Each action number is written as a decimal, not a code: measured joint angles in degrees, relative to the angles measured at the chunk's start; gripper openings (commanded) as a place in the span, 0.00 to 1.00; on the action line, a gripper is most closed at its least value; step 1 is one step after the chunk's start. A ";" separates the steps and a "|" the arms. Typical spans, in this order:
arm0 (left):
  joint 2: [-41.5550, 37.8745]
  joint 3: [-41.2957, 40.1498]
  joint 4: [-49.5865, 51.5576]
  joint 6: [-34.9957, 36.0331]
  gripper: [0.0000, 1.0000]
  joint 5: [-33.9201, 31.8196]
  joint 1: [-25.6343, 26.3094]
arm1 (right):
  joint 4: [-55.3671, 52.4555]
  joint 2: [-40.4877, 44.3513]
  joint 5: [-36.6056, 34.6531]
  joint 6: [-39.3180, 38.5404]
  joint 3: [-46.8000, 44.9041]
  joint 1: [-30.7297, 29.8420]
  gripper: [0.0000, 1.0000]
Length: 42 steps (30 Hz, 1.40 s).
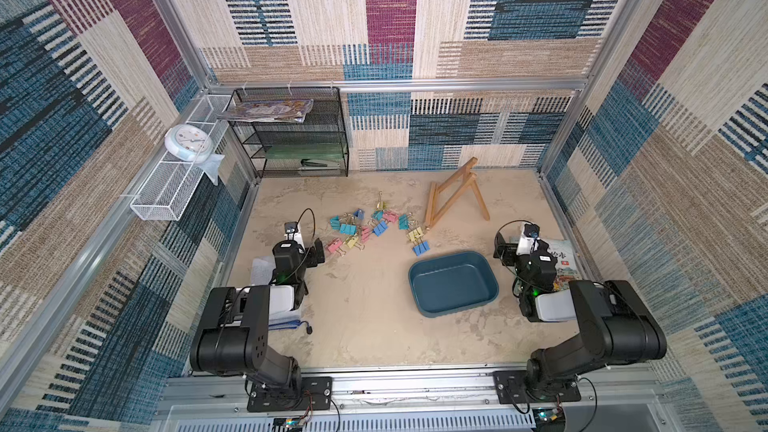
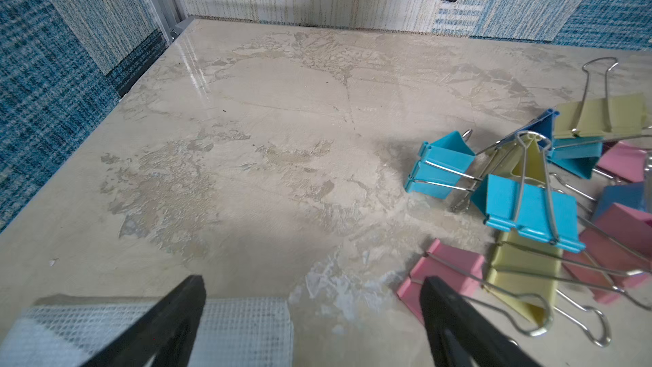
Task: Put the binder clips in the storage box
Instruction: Adjust the storage box at the center of the board.
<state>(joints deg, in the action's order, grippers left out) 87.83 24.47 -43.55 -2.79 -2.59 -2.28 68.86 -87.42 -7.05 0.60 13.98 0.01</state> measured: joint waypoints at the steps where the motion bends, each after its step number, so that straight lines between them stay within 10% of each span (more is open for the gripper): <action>1: 0.00 0.00 -0.02 0.00 0.99 0.02 0.00 | 0.00 0.00 0.00 0.00 0.00 0.00 0.99; 22: 0.00 0.00 0.00 0.00 0.99 0.02 0.00 | -1.18 3.41 -1.92 1.27 -0.17 0.96 0.99; 36: -1.92 -0.92 0.44 -0.04 0.99 -0.37 0.00 | -52.92 37.55 -3.80 24.48 10.51 1.03 1.00; 42: -30.34 -0.70 15.69 -7.82 0.99 -4.00 1.51 | -68.57 34.14 5.66 29.22 12.70 0.96 1.00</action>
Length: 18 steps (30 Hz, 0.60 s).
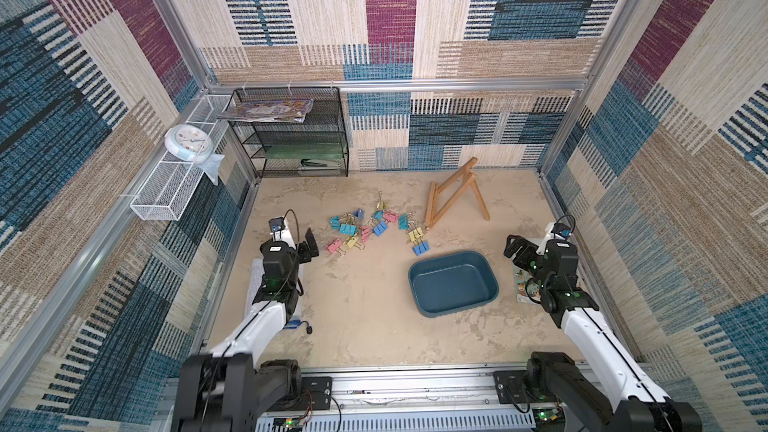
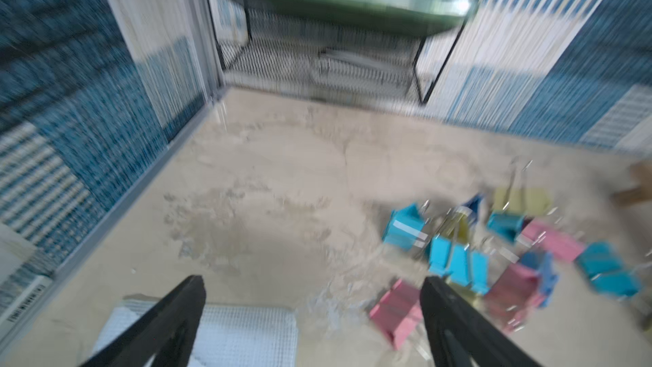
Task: Put the binder clips in the storage box
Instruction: Adjust the storage box at the center of the board.
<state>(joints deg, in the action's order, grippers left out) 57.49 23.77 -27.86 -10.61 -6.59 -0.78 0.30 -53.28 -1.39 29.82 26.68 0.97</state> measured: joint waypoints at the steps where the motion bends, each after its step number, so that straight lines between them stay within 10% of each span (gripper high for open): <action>1: -5.22 -0.35 2.05 -2.99 0.99 -0.52 0.76 | -1.36 -1.38 1.36 0.35 0.22 0.02 1.00; 12: -26.64 -0.87 33.07 -28.83 0.99 7.39 12.87 | -5.49 -14.05 17.59 -2.05 1.62 0.02 0.92; 18: -22.29 1.09 41.77 -32.35 0.99 8.28 26.08 | -4.66 -14.03 21.62 -2.51 0.11 0.02 0.59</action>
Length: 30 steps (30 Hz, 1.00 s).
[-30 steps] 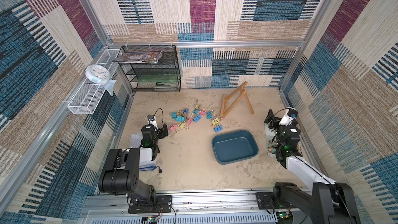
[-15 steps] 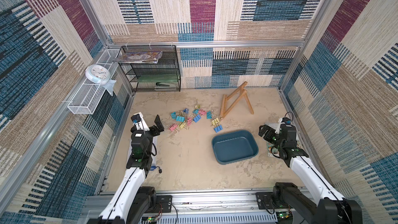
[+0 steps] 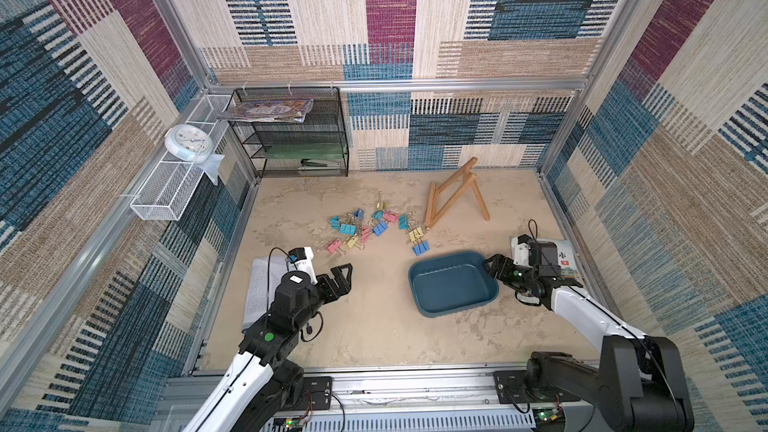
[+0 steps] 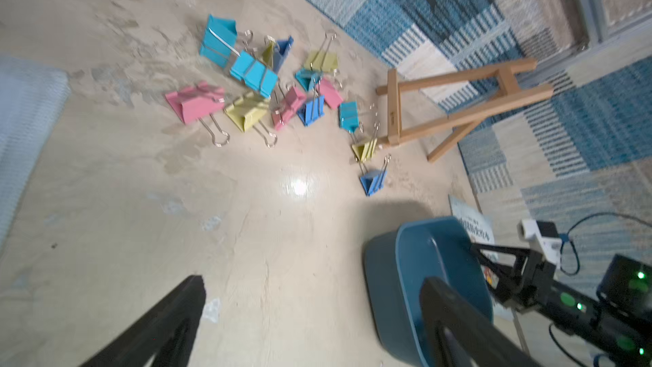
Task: Put the binder clips in the storage box
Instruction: Adjust the storage box at the center of the board.
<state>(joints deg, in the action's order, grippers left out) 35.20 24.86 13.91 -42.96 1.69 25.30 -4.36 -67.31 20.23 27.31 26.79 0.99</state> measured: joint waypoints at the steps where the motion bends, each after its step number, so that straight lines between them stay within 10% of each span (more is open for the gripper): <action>1: 1.38 0.79 1.01 -0.09 0.99 -0.39 2.08 | -0.02 0.17 0.15 -0.02 -0.31 0.00 0.53; 11: 11.52 8.31 6.58 1.99 0.98 -8.31 11.30 | -0.79 3.85 0.35 -2.58 -2.32 -0.72 0.21; 30: 11.04 13.09 16.81 0.07 0.99 -20.81 11.58 | -5.53 12.87 -5.11 -0.57 -3.32 -10.51 0.06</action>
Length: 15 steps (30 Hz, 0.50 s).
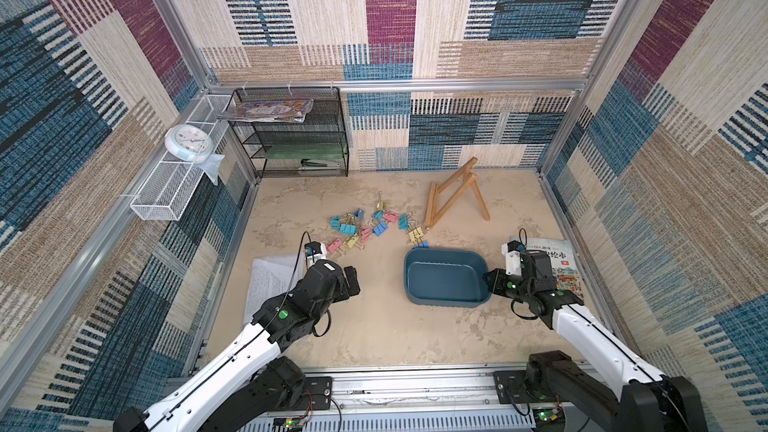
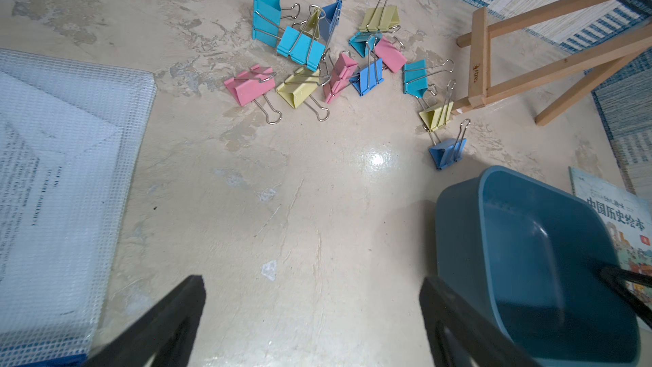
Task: Put the binder clips in the storage box
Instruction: Adjust the storage box at the center of the board.
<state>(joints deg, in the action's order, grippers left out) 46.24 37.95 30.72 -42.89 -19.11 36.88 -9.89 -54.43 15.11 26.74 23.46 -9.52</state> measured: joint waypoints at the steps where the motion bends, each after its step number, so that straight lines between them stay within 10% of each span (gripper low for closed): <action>1: 0.02 0.02 0.20 0.00 0.99 -0.28 -0.02 | -0.37 0.76 -0.26 0.66 0.00 -0.94 0.06; 15: 0.98 -0.24 0.35 0.00 0.99 -1.40 -0.02 | -1.36 -0.46 -10.75 14.49 1.16 -21.09 0.01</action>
<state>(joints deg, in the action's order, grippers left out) 47.22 37.71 31.07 -42.89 -20.51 36.86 -11.25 -54.89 4.36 41.23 24.62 -30.61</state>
